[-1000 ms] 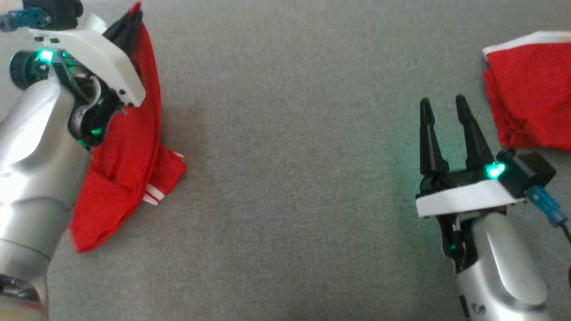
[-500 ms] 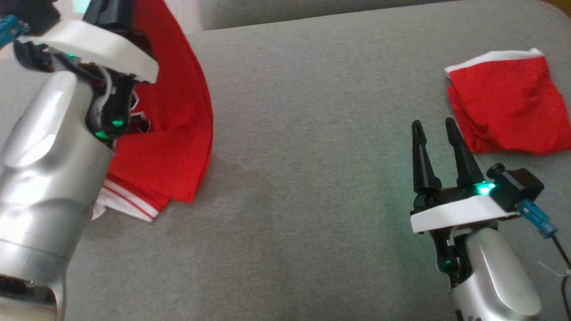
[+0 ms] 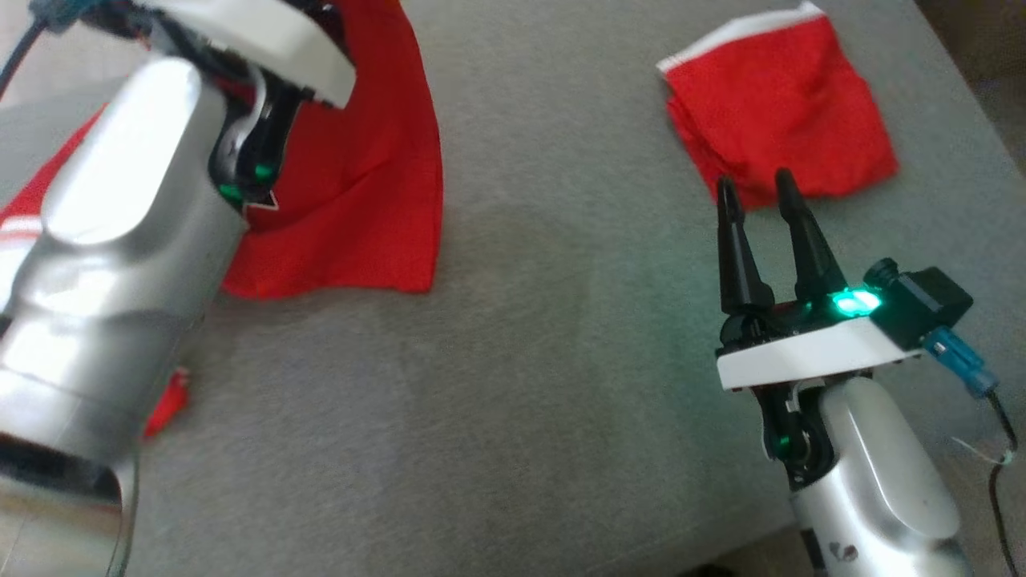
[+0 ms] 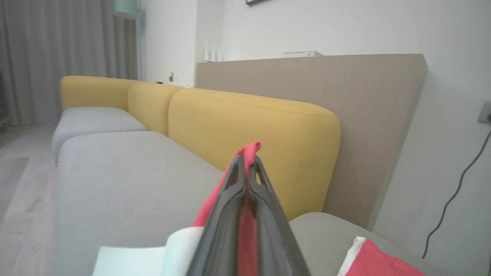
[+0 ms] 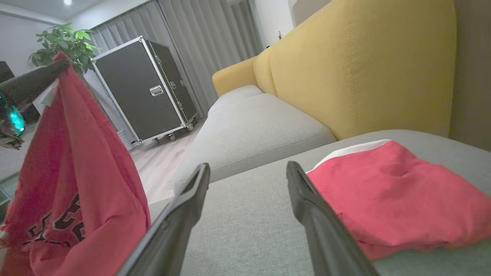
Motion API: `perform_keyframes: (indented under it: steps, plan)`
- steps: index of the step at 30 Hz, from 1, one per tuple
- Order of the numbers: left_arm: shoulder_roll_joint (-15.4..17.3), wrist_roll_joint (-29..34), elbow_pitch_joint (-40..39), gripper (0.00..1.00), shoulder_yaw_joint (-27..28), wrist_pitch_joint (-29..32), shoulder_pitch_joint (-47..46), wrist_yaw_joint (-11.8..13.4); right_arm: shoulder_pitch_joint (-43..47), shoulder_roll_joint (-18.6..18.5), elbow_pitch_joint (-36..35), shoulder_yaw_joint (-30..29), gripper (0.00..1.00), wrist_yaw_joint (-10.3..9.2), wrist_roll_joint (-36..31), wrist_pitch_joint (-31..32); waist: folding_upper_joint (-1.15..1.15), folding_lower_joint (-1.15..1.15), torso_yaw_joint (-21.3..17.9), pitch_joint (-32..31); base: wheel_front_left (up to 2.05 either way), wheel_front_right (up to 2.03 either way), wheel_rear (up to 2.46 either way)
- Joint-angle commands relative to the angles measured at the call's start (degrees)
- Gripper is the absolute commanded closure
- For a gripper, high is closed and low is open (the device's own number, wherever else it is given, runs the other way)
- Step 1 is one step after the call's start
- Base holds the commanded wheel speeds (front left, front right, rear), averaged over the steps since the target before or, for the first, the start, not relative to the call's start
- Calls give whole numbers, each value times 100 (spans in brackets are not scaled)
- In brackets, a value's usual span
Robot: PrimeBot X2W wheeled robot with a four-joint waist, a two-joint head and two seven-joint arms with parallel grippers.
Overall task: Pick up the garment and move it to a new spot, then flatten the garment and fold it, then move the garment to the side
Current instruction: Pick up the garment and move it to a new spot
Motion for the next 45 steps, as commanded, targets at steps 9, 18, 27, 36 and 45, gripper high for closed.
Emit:
perform_keyframes:
  steps: [9,18,27,36,45]
  plan:
    - [-187,494,580,88,-401,-221,-1387,-301,-362,-5,-374,395,0,-4,330,-62,0,0,-943,846,0,0,0]
    - [-229,635,1533,0,-823,-709,-1595,-356,-389,-5,-390,318,0,-4,284,-62,0,0,-757,857,0,0,0]
    - [100,112,1478,0,-645,-1069,-1149,-362,-278,-5,-327,14,0,-4,-204,-62,0,0,230,376,0,0,0]
    - [718,192,319,0,330,-1096,520,-187,82,-5,-113,-376,0,-4,-700,-62,0,0,1240,-435,0,0,0]
    - [501,431,-1144,0,1372,-1097,3231,331,662,-5,3,-516,0,-4,-812,-62,0,0,1788,-1046,0,0,0]
